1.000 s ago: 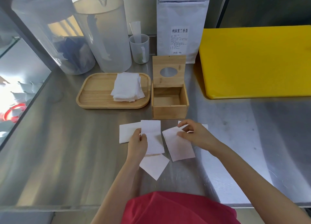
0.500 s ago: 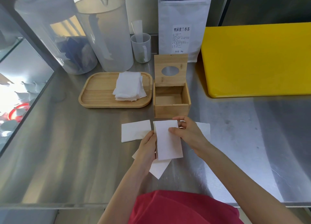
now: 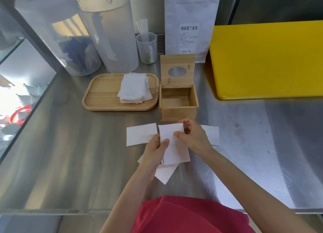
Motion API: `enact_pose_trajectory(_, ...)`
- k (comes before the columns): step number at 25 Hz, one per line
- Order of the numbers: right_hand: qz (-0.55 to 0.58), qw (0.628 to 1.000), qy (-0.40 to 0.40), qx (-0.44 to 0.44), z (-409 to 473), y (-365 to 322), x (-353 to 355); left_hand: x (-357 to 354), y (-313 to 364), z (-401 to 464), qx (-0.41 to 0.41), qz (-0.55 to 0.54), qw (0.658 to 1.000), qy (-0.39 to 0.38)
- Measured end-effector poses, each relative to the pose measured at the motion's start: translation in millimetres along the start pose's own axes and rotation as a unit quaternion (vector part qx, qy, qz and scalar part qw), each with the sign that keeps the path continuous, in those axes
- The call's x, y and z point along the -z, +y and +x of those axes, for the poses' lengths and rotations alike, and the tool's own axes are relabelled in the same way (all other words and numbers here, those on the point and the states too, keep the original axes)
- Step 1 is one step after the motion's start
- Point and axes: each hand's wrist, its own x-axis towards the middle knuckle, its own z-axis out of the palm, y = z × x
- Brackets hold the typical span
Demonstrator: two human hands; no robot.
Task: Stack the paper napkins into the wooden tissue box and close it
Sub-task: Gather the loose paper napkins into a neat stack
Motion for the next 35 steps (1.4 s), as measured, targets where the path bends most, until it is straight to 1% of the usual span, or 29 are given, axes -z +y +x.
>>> enact_pose_trajectory(3, -0.004, 1.000, -0.004, 0.003, 1.4, 0.3, -4.1, 3.0, -1.8, 0.3, -0.008, 0.015, 1.000, 0.013)
enact_pose_trajectory(6, -0.002, 1.000, -0.004, 0.003, 2.7, 3.8, -7.3, 13.7, -3.3, -0.3, -0.021, -0.001, 0.999, 0.035)
enact_pose_trajectory(9, -0.013, 0.999, -0.043, -0.003, 0.9, 9.6, -10.2, 31.9, -4.6, 0.5, -0.029, -0.040, 0.997, 0.063)
enact_pose_trajectory(10, -0.045, 0.997, -0.060, -0.001, -0.7, 11.3, -11.8, 38.4, -4.5, 0.7, -0.031, -0.051, 0.995, 0.074)
enact_pose_trajectory(12, -0.155, 0.983, -0.091, 0.020, -4.4, 14.4, -17.2, 49.9, -3.6, 1.0, -0.038, -0.068, 0.992, 0.095)
enact_pose_trajectory(15, -0.290, 0.944, -0.147, 0.050, -12.3, 17.0, -32.9, 64.2, -3.6, 0.9, -0.045, -0.087, 0.988, 0.123)
enact_pose_trajectory(17, -0.361, 0.917, -0.158, 0.055, -17.2, 17.3, -43.5, 70.6, -5.5, 0.3, -0.049, -0.092, 0.986, 0.130)
enact_pose_trajectory(19, -0.390, 0.907, -0.149, 0.059, -18.3, 17.0, -48.9, 73.3, -7.6, -0.4, -0.053, -0.095, 0.986, 0.126)
enact_pose_trajectory(23, -0.353, 0.923, -0.143, 0.047, -17.1, 17.3, -49.0, 74.2, -8.7, -0.6, -0.053, -0.093, 0.986, 0.126)
enact_pose_trajectory(26, -0.357, 0.923, -0.119, 0.079, -19.7, 21.3, -45.6, 73.8, -9.5, -0.6, -0.052, -0.103, 0.985, 0.126)
enact_pose_trajectory(27, -0.334, 0.933, -0.107, 0.080, -20.2, 21.8, -42.5, 73.9, -10.0, -0.7, -0.051, -0.106, 0.985, 0.126)
enact_pose_trajectory(30, -0.205, 0.972, -0.105, 0.044, -17.9, 21.4, -26.9, 71.9, -11.8, -0.1, -0.047, -0.108, 0.985, 0.126)
enact_pose_trajectory(33, -0.097, 0.988, -0.120, 0.009, -12.7, 17.4, -7.1, 67.7, -11.8, 0.7, -0.044, -0.111, 0.985, 0.126)
enact_pose_trajectory(35, 0.002, 0.991, -0.135, -0.009, -11.1, 11.3, 6.4, 66.0, -10.0, 0.4, -0.043, -0.113, 0.984, 0.130)
